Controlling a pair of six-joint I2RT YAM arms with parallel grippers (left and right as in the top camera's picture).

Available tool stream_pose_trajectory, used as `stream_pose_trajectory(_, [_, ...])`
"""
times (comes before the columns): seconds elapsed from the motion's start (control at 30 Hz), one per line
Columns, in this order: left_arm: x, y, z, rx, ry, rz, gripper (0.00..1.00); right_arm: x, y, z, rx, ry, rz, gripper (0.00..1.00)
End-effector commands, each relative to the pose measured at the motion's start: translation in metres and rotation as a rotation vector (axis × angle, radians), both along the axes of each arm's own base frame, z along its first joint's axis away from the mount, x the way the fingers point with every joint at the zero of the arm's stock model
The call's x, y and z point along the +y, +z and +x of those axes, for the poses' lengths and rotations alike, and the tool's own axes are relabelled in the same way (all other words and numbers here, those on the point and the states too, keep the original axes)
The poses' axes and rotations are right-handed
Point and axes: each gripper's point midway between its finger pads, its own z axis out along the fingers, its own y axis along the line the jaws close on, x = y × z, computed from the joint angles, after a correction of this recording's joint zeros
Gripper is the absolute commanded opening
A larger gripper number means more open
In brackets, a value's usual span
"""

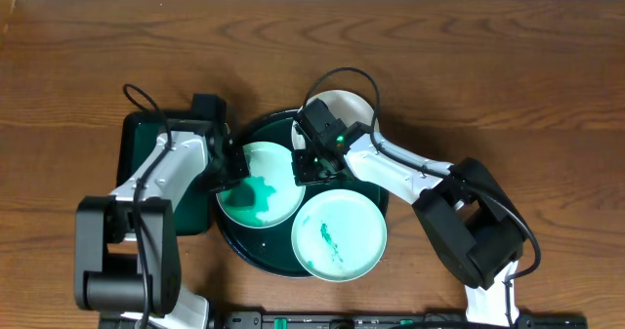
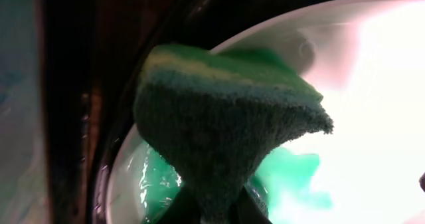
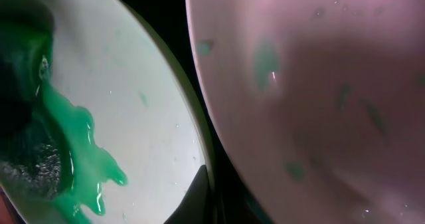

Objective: Clean dirty plates on tray and stack at the side
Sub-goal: 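Scrub the left plate with the sponge in the left gripper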

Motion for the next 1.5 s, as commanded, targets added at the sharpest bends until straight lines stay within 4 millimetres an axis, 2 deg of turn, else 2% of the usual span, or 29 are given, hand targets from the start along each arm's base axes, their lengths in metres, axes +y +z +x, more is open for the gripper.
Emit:
stream_pose_trajectory(0.0, [-0.019,-0.030,-0.025,0.133,-0.013,-0.070,0.07,-0.004,-0.014,-0.004,0.020,0.016,-0.030,0.01])
stream_pose_trajectory(0.1, [-0.052,-0.030,-0.029,0.136,-0.131,-0.198,0.07,-0.004,-0.014,-0.003,0.019,0.015,-0.028,0.01])
stream_pose_trajectory(0.23, [-0.098,-0.017,-0.029,0.083,-0.292,-0.371,0.07,-0.004,-0.014,-0.003,0.018,0.016,-0.027,0.01])
stream_pose_trajectory(0.4, [-0.111,-0.014,-0.019,0.026,-0.336,-0.386,0.07,-0.004,-0.014,-0.003,0.018,0.016,-0.028,0.01])
stream_pose_trajectory(0.43, [-0.108,-0.016,-0.017,0.023,-0.325,-0.368,0.07,-0.004,-0.014,-0.003,0.018,0.016,-0.027,0.01])
stream_pose_trajectory(0.5, [-0.087,-0.025,-0.013,0.038,-0.252,-0.239,0.07,-0.004,-0.014,-0.003,0.019,0.016,-0.028,0.01])
stream_pose_trajectory(0.6, [-0.035,-0.034,-0.013,0.081,-0.115,0.049,0.07,-0.004,-0.014,-0.003,0.019,0.016,-0.028,0.01])
stream_pose_trajectory(0.7, [0.014,-0.025,-0.019,0.124,-0.006,0.309,0.07,-0.004,-0.014,-0.003,0.019,0.016,-0.028,0.01])
stream_pose_trajectory(0.77, [0.035,-0.015,-0.021,0.139,0.038,0.433,0.07,-0.004,-0.014,-0.003,0.018,0.016,-0.027,0.01])
stream_pose_trajectory(0.87, [0.051,-0.002,-0.020,0.138,0.076,0.536,0.07,-0.004,-0.014,-0.003,0.017,0.016,-0.027,0.01])
stream_pose_trajectory(0.93, [0.050,-0.001,-0.019,0.138,0.078,0.532,0.07,-0.004,-0.014,-0.003,0.018,0.015,-0.027,0.01])
stream_pose_trajectory(1.03, [0.033,-0.007,-0.022,0.160,0.063,0.429,0.07,-0.004,-0.014,-0.003,0.019,0.015,-0.029,0.01])
stream_pose_trajectory(1.1, [0.004,-0.013,-0.022,0.173,-0.021,0.258,0.07,-0.004,-0.014,-0.004,0.021,0.016,-0.030,0.01])
stream_pose_trajectory(1.13, [-0.017,-0.015,-0.022,0.169,-0.084,0.139,0.07,-0.004,-0.014,-0.004,0.021,0.016,-0.030,0.01])
stream_pose_trajectory(1.23, [-0.066,-0.013,-0.018,0.120,-0.227,-0.125,0.07,-0.004,-0.014,-0.004,0.021,0.015,-0.030,0.01])
stream_pose_trajectory(1.27, [-0.076,-0.012,-0.016,0.100,-0.253,-0.174,0.07,-0.004,-0.014,-0.004,0.021,0.015,-0.030,0.01])
stream_pose_trajectory(1.33, [-0.089,-0.011,-0.008,0.053,-0.280,-0.209,0.07,-0.004,-0.014,-0.004,0.021,0.015,-0.030,0.01])
stream_pose_trajectory(1.47, [-0.101,-0.010,0.008,-0.027,-0.308,-0.217,0.07,-0.004,-0.014,-0.003,0.019,0.015,-0.028,0.01])
